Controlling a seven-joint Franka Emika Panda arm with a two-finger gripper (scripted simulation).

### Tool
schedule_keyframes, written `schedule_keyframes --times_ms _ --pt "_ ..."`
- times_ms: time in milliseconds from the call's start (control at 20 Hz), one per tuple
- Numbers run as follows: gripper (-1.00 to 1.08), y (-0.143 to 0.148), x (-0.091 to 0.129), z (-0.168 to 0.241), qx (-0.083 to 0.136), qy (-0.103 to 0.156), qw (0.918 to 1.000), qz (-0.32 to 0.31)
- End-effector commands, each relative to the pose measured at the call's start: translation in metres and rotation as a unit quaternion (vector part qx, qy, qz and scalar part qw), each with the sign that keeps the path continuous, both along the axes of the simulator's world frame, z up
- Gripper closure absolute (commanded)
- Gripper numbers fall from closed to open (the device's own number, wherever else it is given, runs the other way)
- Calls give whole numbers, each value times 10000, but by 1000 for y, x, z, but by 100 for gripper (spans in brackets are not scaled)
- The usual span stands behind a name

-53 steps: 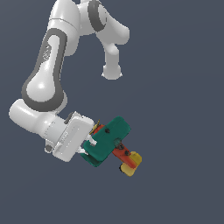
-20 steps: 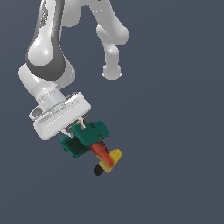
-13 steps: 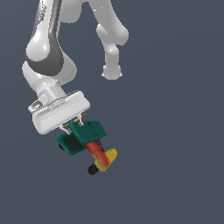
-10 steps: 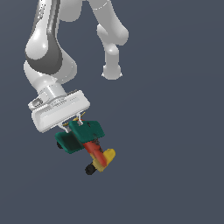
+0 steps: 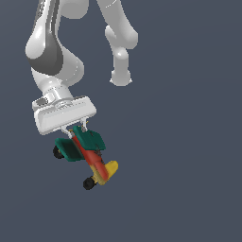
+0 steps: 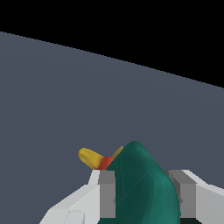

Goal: Pick up the object and move it to a goal position.

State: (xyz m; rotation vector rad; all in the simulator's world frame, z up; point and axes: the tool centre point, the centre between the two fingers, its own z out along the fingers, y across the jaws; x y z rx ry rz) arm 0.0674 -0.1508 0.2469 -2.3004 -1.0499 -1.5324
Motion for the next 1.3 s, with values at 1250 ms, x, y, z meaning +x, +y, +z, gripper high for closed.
schedule_keyframes --times_ms 1250 --pt "108 -4 -10 14 -488 -757 9959 22"
